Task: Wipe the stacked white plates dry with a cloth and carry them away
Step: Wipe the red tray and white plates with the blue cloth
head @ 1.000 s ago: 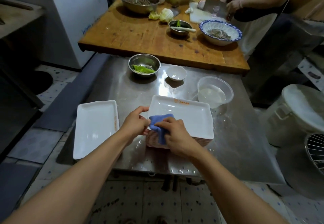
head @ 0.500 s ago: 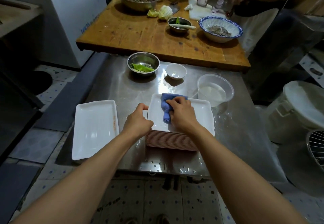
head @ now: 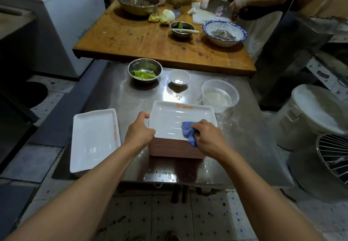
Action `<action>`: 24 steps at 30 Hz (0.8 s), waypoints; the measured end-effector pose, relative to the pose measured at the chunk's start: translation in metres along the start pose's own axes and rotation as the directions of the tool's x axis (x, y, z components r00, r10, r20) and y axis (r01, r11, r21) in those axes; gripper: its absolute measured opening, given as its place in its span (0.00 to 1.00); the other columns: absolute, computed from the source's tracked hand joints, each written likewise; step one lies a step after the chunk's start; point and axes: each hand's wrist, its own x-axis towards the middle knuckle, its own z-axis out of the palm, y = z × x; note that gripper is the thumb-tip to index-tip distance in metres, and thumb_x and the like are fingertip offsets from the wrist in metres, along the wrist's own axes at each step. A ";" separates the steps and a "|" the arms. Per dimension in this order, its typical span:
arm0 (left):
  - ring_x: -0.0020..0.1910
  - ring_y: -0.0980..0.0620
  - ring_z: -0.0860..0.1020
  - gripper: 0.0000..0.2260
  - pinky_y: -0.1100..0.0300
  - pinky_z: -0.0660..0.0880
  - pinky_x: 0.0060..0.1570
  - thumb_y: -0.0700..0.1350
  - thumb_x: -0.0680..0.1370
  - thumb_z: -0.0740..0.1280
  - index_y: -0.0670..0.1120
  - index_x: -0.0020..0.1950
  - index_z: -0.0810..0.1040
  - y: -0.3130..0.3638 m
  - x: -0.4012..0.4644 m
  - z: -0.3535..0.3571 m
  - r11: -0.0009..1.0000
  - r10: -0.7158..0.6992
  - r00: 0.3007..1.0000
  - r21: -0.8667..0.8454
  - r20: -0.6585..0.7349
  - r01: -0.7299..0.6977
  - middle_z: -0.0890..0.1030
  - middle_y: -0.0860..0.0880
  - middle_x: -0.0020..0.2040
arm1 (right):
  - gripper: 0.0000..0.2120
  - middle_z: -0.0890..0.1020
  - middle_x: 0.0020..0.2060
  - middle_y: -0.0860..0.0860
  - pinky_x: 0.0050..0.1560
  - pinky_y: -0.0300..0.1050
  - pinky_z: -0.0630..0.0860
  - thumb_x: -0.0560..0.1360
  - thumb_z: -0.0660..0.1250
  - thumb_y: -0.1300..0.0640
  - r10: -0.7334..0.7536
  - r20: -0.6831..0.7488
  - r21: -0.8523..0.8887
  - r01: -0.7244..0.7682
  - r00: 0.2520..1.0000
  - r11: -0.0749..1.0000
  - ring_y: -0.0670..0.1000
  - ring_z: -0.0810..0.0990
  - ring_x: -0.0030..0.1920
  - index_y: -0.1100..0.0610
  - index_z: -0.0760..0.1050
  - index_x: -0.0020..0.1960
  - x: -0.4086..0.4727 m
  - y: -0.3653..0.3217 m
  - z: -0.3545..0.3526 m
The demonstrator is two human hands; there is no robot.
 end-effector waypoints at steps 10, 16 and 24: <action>0.44 0.45 0.79 0.22 0.58 0.74 0.35 0.36 0.73 0.64 0.50 0.65 0.66 0.005 -0.004 0.001 0.996 -0.015 0.999 0.087 -0.029 0.017 0.80 0.42 0.49 | 0.15 0.72 0.58 0.49 0.56 0.47 0.59 0.76 0.61 0.59 -0.017 -0.056 -0.284 0.000 0.998 0.959 0.53 0.68 0.58 0.49 0.69 0.61 -0.033 0.021 -0.004; 0.53 0.43 0.76 0.20 0.56 0.68 0.42 0.41 0.76 0.63 0.47 0.68 0.67 0.016 -0.020 0.003 0.929 0.099 0.982 0.368 -0.160 -0.033 0.75 0.42 0.59 | 0.05 0.80 0.46 0.54 0.52 0.50 0.75 0.73 0.64 0.66 0.012 -0.115 -0.072 -0.020 0.993 0.997 0.56 0.77 0.51 0.59 0.77 0.46 -0.034 0.024 -0.012; 0.61 0.51 0.67 0.20 0.57 0.64 0.55 0.57 0.74 0.67 0.51 0.64 0.75 0.033 -0.035 0.041 0.571 0.551 0.822 0.654 0.143 -0.497 0.71 0.51 0.61 | 0.08 0.80 0.33 0.57 0.33 0.46 0.79 0.76 0.58 0.66 0.177 -0.341 0.394 -0.031 0.923 0.918 0.54 0.78 0.29 0.62 0.75 0.43 -0.048 0.035 -0.040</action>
